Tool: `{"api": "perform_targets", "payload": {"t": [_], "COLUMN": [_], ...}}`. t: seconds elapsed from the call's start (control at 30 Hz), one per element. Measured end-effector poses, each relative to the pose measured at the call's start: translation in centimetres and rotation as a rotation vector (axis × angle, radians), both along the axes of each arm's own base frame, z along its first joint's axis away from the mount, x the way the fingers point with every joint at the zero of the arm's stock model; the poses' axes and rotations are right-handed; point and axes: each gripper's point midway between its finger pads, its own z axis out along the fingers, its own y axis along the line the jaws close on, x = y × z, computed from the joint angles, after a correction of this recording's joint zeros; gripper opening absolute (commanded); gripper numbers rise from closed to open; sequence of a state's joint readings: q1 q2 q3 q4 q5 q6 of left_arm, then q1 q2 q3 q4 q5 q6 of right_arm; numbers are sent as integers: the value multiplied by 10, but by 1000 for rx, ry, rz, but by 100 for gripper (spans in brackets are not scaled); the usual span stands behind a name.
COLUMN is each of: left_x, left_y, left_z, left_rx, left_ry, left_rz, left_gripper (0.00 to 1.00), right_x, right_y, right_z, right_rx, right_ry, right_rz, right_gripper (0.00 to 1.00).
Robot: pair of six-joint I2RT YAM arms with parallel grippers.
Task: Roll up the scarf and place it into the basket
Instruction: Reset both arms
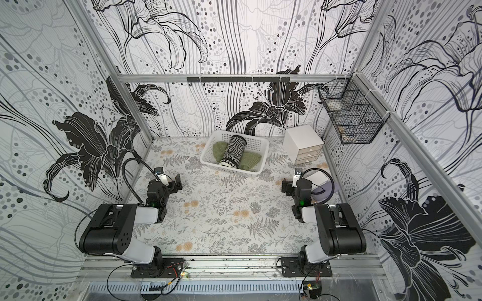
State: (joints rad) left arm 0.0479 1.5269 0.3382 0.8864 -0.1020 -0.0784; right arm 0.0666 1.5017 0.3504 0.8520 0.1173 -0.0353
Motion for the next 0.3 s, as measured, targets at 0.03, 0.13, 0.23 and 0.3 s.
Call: {"api": "perform_targets", "payload": {"t": [0.03, 0.13, 0.23, 0.3], "left_x": [0, 0, 0, 0], "left_y": [0, 0, 0, 0], "left_z": [0, 0, 0, 0], "left_rx": [0, 0, 0, 0], "left_ry": [0, 0, 0, 0], "left_rz": [0, 0, 0, 0], "left_gripper": [99, 99, 100, 99], "right_x": [0, 0, 0, 0], "right_y": [0, 1, 1, 2], "right_z": [0, 0, 0, -1], "right_rx": [1, 2, 3, 3], "right_ry": [0, 2, 2, 2], "right_rz": [3, 7, 8, 9], "right_gripper": [100, 100, 100, 100]}}
